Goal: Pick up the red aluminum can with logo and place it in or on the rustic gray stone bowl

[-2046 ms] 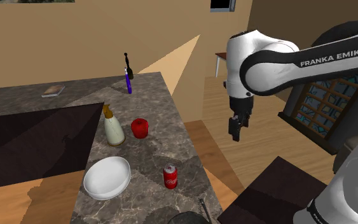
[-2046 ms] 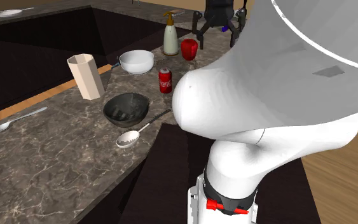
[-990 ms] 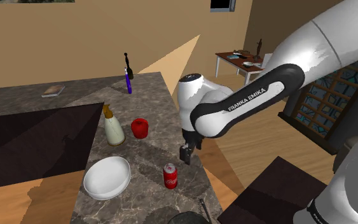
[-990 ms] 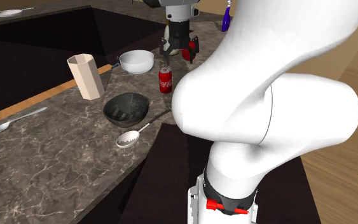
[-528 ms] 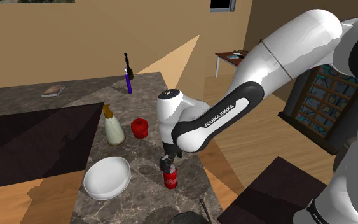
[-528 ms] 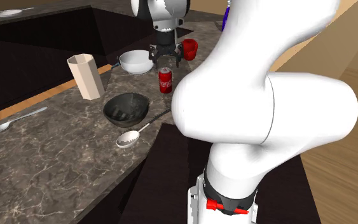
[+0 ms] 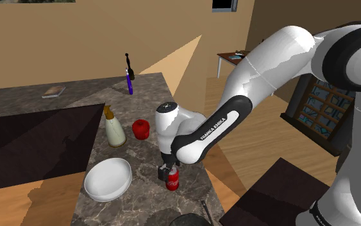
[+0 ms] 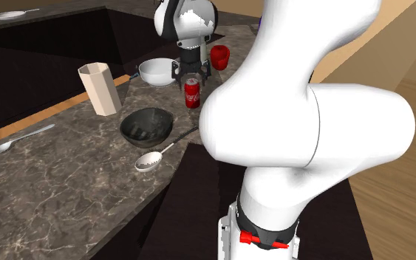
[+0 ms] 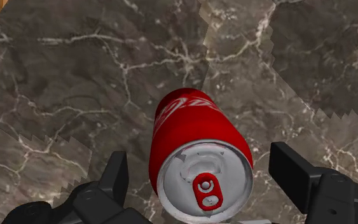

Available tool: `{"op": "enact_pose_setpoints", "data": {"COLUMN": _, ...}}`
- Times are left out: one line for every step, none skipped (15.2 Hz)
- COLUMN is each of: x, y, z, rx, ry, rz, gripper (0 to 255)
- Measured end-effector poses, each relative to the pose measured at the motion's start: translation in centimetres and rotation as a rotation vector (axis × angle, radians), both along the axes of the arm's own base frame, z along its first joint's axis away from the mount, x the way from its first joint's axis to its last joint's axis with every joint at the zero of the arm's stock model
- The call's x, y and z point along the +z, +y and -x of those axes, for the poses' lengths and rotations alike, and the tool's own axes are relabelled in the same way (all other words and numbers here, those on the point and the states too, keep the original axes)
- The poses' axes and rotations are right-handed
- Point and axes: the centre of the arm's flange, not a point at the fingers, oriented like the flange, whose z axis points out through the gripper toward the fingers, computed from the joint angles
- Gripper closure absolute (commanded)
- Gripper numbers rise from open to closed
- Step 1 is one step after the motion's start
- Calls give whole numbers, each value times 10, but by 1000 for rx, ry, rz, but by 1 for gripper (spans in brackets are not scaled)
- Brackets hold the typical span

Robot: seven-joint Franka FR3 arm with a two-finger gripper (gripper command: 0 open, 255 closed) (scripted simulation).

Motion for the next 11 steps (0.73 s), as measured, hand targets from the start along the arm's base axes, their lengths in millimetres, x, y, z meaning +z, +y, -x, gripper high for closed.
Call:
{"op": "enact_pose_setpoints", "data": {"x": -4, "y": 0, "z": 0, "rx": 0, "ry": 0, "rz": 0, "gripper": 0}}
{"op": "enact_pose_setpoints", "data": {"x": -7, "y": 0, "z": 0, "rx": 0, "ry": 0, "rz": 0, "gripper": 0}}
{"op": "enact_pose_setpoints", "data": {"x": -8, "y": 0, "z": 0, "rx": 0, "ry": 0, "rz": 0, "gripper": 0}}
{"op": "enact_pose_setpoints", "data": {"x": -8, "y": 0, "z": 0, "rx": 0, "ry": 0, "rz": 0, "gripper": 0}}
{"op": "enact_pose_setpoints", "data": {"x": -8, "y": 0, "z": 0, "rx": 0, "ry": 0, "rz": 0, "gripper": 0}}
{"op": "enact_pose_setpoints", "data": {"x": -8, "y": 0, "z": 0, "rx": 0, "ry": 0, "rz": 0, "gripper": 0}}
{"op": "enact_pose_setpoints", "data": {"x": -8, "y": 0, "z": 0, "rx": 0, "ry": 0, "rz": 0, "gripper": 0}}
{"op": "enact_pose_setpoints", "data": {"x": -8, "y": 0, "z": 0, "rx": 0, "ry": 0, "rz": 0, "gripper": 255}}
{"op": "enact_pose_setpoints", "data": {"x": -8, "y": 0, "z": 0, "rx": 0, "ry": 0, "rz": 0, "gripper": 255}}
{"op": "enact_pose_setpoints", "data": {"x": -7, "y": -1, "z": -1, "rx": -1, "ry": -3, "rz": -1, "gripper": 255}}
{"op": "enact_pose_setpoints", "data": {"x": -7, "y": -1, "z": -1, "rx": -1, "ry": -4, "rz": -1, "gripper": 255}}
